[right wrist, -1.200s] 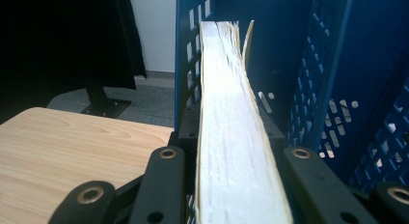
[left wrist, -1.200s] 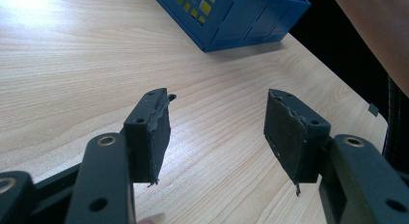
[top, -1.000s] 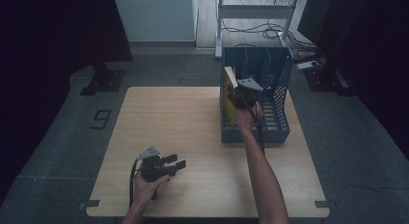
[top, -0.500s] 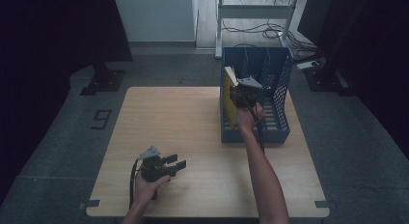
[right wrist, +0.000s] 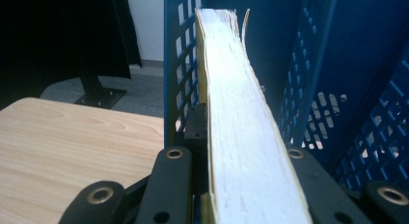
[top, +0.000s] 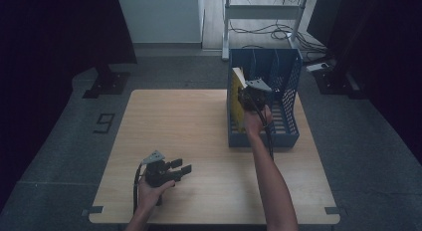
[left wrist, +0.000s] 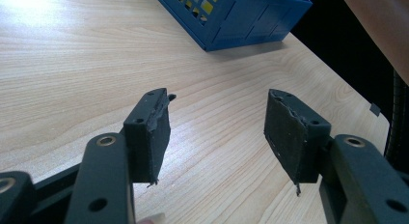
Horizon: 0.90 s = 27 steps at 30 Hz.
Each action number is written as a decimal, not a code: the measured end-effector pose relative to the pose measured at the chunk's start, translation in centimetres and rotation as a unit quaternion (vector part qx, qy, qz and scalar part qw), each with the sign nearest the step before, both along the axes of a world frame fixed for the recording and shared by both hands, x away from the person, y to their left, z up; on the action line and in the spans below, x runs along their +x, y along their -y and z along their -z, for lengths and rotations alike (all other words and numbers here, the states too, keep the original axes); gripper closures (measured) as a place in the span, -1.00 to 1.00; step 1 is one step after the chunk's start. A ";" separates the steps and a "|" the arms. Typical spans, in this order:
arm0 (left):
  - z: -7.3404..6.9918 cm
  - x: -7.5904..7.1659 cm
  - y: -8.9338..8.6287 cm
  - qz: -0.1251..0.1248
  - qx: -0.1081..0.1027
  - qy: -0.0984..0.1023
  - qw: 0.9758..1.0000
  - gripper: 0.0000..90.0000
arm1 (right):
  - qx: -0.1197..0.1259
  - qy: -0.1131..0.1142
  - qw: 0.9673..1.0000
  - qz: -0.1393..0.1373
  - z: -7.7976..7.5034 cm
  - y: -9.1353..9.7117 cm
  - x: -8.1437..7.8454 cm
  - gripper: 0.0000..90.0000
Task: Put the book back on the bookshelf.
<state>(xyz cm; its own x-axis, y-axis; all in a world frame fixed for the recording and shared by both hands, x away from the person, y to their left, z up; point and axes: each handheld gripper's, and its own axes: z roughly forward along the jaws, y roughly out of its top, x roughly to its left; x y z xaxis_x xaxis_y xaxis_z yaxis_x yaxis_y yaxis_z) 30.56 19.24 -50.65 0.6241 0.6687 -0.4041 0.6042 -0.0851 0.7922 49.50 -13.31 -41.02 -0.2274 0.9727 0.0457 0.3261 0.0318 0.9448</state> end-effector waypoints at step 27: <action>0.3 0.6 -1.1 -0.010 -0.013 -0.009 1.000 -0.06 | 0.010 0.024 0.999 0.028 0.3 -1.1 3.2 0.67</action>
<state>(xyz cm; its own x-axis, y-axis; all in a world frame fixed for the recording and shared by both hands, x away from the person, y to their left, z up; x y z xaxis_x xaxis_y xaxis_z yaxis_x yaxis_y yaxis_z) 31.11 20.35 -50.97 0.6036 0.6703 -0.4317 0.6190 -0.0527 0.7836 52.75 -12.23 -41.33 -0.1742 0.9832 0.0546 0.2802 -0.0037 0.9599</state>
